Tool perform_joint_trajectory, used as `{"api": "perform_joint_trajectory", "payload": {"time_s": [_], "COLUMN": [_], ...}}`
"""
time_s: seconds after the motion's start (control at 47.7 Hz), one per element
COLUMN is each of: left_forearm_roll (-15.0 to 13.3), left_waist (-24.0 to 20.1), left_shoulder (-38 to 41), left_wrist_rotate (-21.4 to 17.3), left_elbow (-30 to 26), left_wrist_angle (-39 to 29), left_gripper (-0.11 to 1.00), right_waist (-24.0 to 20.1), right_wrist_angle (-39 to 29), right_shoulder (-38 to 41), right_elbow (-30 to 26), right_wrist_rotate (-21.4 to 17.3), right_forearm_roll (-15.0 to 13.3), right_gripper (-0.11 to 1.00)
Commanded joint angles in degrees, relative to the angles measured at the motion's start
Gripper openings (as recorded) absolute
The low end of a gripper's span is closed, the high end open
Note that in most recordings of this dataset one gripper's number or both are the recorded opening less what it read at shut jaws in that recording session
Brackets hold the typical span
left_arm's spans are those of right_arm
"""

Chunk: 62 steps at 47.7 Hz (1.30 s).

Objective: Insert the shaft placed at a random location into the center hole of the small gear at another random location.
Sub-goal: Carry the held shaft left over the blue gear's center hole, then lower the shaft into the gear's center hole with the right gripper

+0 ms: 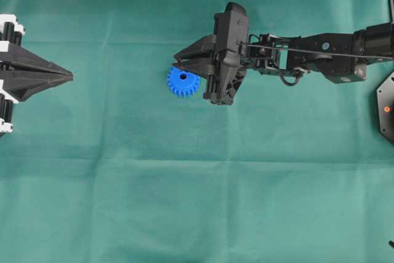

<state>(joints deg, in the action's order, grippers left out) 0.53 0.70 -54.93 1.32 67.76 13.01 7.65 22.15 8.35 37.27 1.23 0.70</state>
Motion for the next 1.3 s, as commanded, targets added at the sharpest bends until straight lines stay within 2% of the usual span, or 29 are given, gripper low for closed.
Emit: {"api": "perform_joint_trajectory", "payload": {"time_s": [0.0,0.503,0.922,1.279], "left_forearm_roll": [0.18,0.18,0.18,0.18], "left_waist": [-0.09,-0.18,-0.18,-0.18], "left_shoulder": [0.44,0.44,0.44,0.44], "left_wrist_rotate": [0.09,0.09,0.09,0.09], "left_elbow": [-1.05,-1.05,-1.05,-1.05], "left_wrist_angle": [0.26,0.26,0.26,0.26], "left_gripper": [0.0,0.0,0.0,0.0], "right_waist": [-0.18,-0.18,-0.18,-0.7], "right_wrist_angle": [0.0,0.7,0.35,0.88], "right_shoulder": [-0.18,2.46,-2.64,-1.93], "right_elbow": [-1.49,-1.41,-0.79,0.0], "right_wrist_rotate": [0.7,0.62,0.79,0.7], "right_forearm_roll": [-0.18,0.0,-0.18,-0.18], "right_gripper": [0.12,0.12,0.12,0.12]}}
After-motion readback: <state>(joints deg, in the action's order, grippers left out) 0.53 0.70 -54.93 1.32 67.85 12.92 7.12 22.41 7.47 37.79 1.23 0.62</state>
